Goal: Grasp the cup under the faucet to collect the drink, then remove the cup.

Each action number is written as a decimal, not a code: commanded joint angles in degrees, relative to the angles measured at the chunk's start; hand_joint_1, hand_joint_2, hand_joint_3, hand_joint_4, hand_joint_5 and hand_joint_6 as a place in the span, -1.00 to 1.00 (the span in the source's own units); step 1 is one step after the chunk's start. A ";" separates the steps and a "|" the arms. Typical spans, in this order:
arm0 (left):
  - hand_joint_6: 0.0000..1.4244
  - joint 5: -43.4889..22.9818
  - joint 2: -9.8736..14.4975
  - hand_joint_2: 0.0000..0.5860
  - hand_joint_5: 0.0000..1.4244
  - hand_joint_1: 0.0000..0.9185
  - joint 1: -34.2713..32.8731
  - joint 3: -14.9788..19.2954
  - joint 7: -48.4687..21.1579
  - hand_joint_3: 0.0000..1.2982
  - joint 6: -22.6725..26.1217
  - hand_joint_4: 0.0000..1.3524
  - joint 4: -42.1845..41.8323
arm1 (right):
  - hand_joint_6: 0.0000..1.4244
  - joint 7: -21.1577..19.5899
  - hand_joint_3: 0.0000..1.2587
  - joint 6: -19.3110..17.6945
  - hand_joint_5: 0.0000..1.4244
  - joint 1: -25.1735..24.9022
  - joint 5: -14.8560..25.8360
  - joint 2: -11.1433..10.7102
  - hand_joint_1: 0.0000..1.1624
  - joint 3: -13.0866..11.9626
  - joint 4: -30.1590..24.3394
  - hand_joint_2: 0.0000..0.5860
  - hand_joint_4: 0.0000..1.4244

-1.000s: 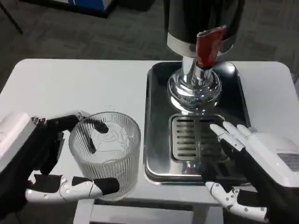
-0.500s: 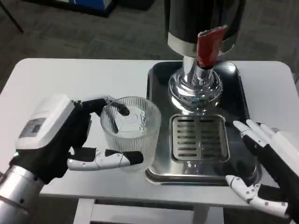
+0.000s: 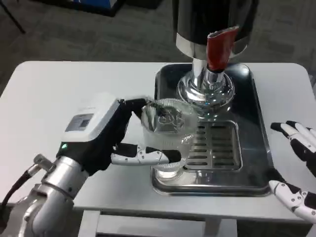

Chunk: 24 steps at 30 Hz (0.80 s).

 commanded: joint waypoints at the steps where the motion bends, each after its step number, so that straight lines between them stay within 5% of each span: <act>1: 1.00 0.85 -0.03 -0.83 0.89 0.03 -4.10 -2.21 2.01 0.45 0.03 0.70 3.14 | -1.00 -1.07 -0.90 0.05 -1.00 1.21 2.00 -0.70 -0.35 -1.46 -0.62 0.67 -1.00; 7: 1.00 2.28 0.28 -0.84 0.84 0.03 -6.08 -4.79 2.81 0.45 0.10 0.65 4.95 | -1.00 -1.44 -0.90 0.10 -1.00 1.43 2.66 -1.16 -0.37 -1.65 -0.59 0.68 -1.00; 11: 0.95 3.03 0.73 -0.87 0.61 0.02 -8.07 -8.46 -2.51 0.29 1.78 0.41 5.92 | -0.99 -1.57 -0.90 0.17 -1.00 1.49 2.77 -1.30 -0.37 -1.62 -0.59 0.68 -1.00; 17: 0.80 3.68 1.31 -0.80 0.34 -0.09 -8.54 -9.37 -2.04 0.10 4.07 0.08 6.08 | -0.98 -1.73 -0.90 0.31 -1.00 1.55 2.90 -1.52 -0.37 -1.56 -0.60 0.67 -1.00; 24: 0.36 4.32 2.19 -0.69 0.04 -0.37 -8.31 -9.54 -1.27 -0.26 5.85 -0.21 4.62 | -0.96 -1.96 -0.90 0.50 -1.00 1.64 3.11 -1.81 -0.37 -1.48 -0.62 0.66 -1.00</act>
